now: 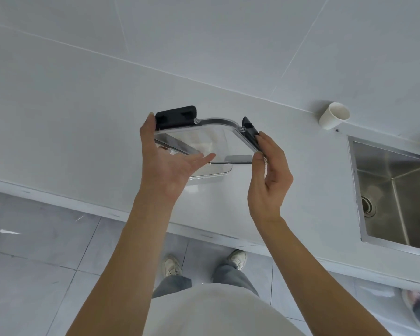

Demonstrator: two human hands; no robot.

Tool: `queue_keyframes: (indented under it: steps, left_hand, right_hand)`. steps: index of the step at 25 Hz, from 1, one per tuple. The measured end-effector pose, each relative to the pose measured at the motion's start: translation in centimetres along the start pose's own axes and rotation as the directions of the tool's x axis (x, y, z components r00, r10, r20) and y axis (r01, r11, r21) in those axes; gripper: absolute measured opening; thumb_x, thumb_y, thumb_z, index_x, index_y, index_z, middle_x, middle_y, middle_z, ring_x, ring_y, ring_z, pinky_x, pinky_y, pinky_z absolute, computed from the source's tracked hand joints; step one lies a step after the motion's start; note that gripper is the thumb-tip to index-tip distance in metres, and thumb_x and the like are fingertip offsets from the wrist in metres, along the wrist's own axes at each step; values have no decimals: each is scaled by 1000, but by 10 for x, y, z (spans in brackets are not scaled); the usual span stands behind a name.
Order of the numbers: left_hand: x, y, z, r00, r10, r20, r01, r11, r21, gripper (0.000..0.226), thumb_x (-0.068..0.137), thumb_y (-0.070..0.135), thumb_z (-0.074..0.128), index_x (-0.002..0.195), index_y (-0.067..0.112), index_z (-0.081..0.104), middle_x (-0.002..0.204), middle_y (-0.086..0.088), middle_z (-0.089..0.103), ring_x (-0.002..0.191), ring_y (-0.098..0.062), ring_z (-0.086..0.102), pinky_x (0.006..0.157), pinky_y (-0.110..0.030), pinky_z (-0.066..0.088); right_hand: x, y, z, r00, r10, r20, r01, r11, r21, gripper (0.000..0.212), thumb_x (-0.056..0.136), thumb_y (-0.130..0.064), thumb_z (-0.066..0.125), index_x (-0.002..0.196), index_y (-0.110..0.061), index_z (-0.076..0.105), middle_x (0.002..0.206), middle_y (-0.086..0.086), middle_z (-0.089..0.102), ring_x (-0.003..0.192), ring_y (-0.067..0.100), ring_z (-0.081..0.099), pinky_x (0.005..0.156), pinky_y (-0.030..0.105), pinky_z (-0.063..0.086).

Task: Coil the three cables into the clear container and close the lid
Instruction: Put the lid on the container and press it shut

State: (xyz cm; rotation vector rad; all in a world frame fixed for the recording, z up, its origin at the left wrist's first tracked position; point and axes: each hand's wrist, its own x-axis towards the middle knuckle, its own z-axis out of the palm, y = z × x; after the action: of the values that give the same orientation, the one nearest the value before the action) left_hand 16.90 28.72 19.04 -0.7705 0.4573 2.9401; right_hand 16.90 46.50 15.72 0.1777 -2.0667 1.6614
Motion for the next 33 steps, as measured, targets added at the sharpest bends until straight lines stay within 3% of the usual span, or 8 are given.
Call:
queue_keyframes:
  steps: [1, 2, 7, 13, 18, 23, 29, 33]
  left_hand:
    - [-2, 4, -2, 999, 11, 40, -10, 1000, -18, 99, 62, 48, 80, 146, 19, 38, 130, -3, 43, 75, -31, 44, 88, -65, 46]
    - [-4, 8, -3, 997, 21, 73, -20, 1000, -12, 93, 64, 45, 77, 144, 13, 41, 122, -8, 45, 87, -36, 62, 89, -63, 46]
    - [-12, 23, -17, 976, 40, 216, -48, 998, 32, 52, 74, 36, 65, 117, 9, 51, 121, -20, 53, 109, -45, 57, 95, -62, 44]
    - [-19, 39, -22, 956, 123, 267, -164, 977, 139, 26, 90, 26, 50, 92, 4, 64, 113, -21, 52, 93, -35, 61, 86, -56, 52]
    - [-20, 43, -34, 966, 95, 239, -117, 990, 78, 30, 85, 11, 35, 107, 2, 54, 134, -31, 48, 120, -51, 54, 93, -72, 42]
    - [-14, 48, -38, 971, 74, 228, -93, 993, 77, 10, 69, 7, 44, 78, 12, 45, 138, -33, 46, 123, -53, 51, 92, -72, 41]
    - [0, 45, -53, 958, -17, 285, -7, 997, 82, 54, 54, 7, 63, 103, 13, 42, 145, -34, 38, 127, -54, 46, 95, -73, 38]
    - [11, 41, -57, 954, -47, 297, 20, 996, 92, 37, 60, 7, 58, 88, 17, 37, 146, -35, 36, 131, -56, 40, 103, -75, 27]
  right_hand:
    - [-1, -3, 4, 1000, -7, -3, 7, 1000, -3, 29, 96, 2, 51, 118, -10, 65, 127, 13, 65, 124, 25, 59, 105, 34, 45]
    - [-3, -5, 8, 1000, -6, -6, 6, 1000, 1, 28, 96, 1, 51, 118, -10, 66, 127, 13, 65, 124, 24, 59, 107, 38, 45]
    - [-14, -18, 27, 996, 64, -65, -59, 995, 75, 30, 97, -4, 48, 118, -17, 66, 127, 13, 66, 127, 29, 57, 110, 53, 41]
    - [-30, -33, 43, 983, 137, -118, -117, 980, 161, 29, 99, 2, 45, 118, -10, 63, 120, 10, 66, 124, 30, 58, 106, 44, 47]
    - [-27, -33, 45, 981, 162, -104, -152, 984, 97, 22, 97, 0, 49, 110, -4, 66, 112, 11, 66, 110, 25, 62, 94, 38, 52]
    - [-13, -24, 41, 971, 232, -64, -231, 973, 19, 19, 95, -10, 54, 105, -20, 66, 111, 3, 65, 105, 29, 62, 91, 53, 52]
    - [21, -2, 33, 940, 342, 4, -338, 929, -150, 31, 93, -11, 54, 119, -26, 58, 126, -6, 56, 117, 2, 53, 104, 29, 44]
    - [51, 22, 24, 871, 473, 129, -426, 860, -281, 49, 93, -13, 57, 140, -21, 45, 140, -4, 50, 130, 13, 47, 97, 23, 39]
